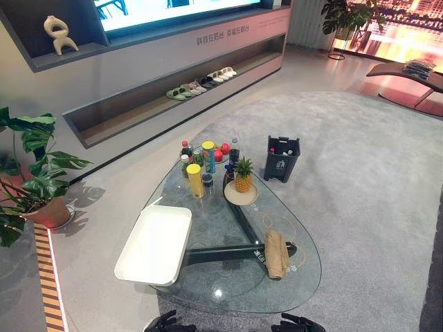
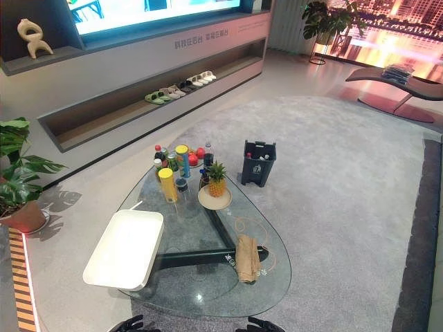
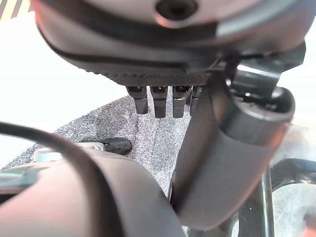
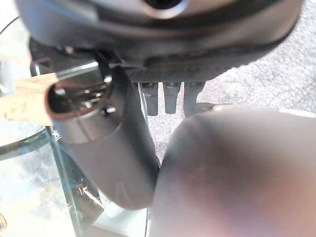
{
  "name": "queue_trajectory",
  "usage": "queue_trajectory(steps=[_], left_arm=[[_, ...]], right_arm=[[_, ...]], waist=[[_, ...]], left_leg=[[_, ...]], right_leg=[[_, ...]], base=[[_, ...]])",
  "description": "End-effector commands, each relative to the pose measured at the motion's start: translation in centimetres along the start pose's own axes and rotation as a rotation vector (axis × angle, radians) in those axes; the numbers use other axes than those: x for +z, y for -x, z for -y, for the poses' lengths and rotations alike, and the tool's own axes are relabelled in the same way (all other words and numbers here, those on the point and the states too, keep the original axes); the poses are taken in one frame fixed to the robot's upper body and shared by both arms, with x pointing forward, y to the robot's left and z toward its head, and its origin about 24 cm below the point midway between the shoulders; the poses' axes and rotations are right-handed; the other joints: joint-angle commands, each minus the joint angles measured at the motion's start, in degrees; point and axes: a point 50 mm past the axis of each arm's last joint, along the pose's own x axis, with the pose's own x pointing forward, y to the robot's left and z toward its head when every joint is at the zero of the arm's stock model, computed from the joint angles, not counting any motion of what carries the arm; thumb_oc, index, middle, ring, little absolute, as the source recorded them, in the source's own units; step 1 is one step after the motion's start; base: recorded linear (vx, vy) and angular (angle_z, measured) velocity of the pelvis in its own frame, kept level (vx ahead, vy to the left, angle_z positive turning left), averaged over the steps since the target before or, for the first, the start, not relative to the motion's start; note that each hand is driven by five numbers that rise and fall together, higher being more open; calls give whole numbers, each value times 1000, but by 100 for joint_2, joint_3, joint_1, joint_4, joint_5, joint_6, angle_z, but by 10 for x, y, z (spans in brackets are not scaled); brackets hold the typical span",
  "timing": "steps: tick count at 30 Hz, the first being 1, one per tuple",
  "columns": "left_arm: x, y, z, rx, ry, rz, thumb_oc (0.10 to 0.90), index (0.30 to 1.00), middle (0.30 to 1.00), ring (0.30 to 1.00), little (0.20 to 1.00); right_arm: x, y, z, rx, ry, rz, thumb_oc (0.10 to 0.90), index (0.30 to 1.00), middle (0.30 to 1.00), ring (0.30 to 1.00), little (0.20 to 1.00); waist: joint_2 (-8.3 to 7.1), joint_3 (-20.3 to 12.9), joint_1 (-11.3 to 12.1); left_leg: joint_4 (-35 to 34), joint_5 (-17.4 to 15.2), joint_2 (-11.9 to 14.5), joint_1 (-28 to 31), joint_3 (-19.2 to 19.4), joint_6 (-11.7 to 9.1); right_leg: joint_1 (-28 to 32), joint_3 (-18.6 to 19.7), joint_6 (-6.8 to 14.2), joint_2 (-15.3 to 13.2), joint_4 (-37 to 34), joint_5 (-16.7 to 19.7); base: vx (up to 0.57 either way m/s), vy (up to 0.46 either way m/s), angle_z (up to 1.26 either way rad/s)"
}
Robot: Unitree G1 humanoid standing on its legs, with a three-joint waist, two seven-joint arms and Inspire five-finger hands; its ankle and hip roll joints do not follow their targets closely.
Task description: Wipe the table with a cloth and put it in the basket.
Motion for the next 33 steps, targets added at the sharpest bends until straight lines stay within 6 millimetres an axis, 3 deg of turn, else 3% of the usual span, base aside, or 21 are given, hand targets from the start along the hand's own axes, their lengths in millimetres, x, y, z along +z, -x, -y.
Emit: queue_trajectory(steps=[1, 9, 21, 26, 29, 30, 33], left_arm=[[26, -6, 18, -20, -28, 64, 800, 900, 900, 900, 900], [32, -6, 12, 23, -46, 104, 800, 900, 900, 900, 900], [70, -6, 5, 76, -60, 253, 800, 900, 900, 900, 900], [85, -5, 4, 79, -57, 309, 800, 900, 900, 900, 900], [95, -6, 12, 83, -51, 323, 800, 900, 900, 900, 900], [103, -5, 13, 91, -50, 337, 800, 900, 900, 900, 900], [111, -5, 14, 97, -35, 364, 800, 900, 900, 900, 900]], right_arm=[[16, -1, 5, -51, 55, 65, 800, 900, 900, 900, 900], [45, 3, 14, -106, 23, 238, 800, 900, 900, 900, 900], [147, 32, 9, -252, 9, 777, 800, 900, 900, 900, 900], [165, 42, 15, -333, -48, 853, 800, 900, 900, 900, 900], [192, 54, -6, -378, -63, 944, 800, 900, 900, 900, 900], [211, 64, -21, -392, -71, 1000, 800, 900, 900, 900, 900], [236, 83, -38, -438, -80, 1098, 800, 900, 900, 900, 900]], waist=[[-79, 138, 33], [-127, 343, 66], [-135, 1232, 9], [-175, 1481, 8], [-166, 1627, 11], [-194, 1721, 11], [-210, 1850, 0]], left_leg=[[168, -344, -88, -137, -254, 70], [588, -446, -121, -505, -186, 99], [544, -220, -215, -1344, -294, 232], [858, -283, -243, -1659, -283, 255], [981, -306, -287, -1797, -295, 301], [1068, -323, -290, -1915, -265, 310], [1138, -308, -283, -2091, -231, 296]], right_leg=[[-87, -171, 241, -238, 196, -46], [-356, -189, 253, -317, 329, -8], [-1374, -88, 259, -219, 702, 81], [-1609, -79, 255, -212, 837, 126], [-1738, -78, 244, -230, 929, 135], [-1839, -71, 228, -239, 983, 142], [-2009, -66, 197, -238, 1040, 166]], base=[[37, -9, 0], [11, -5, 0], [-99, 0, -1], [-25, 12, 0], [4, 25, 1], [-40, 0, -2], [-50, 20, -2]])
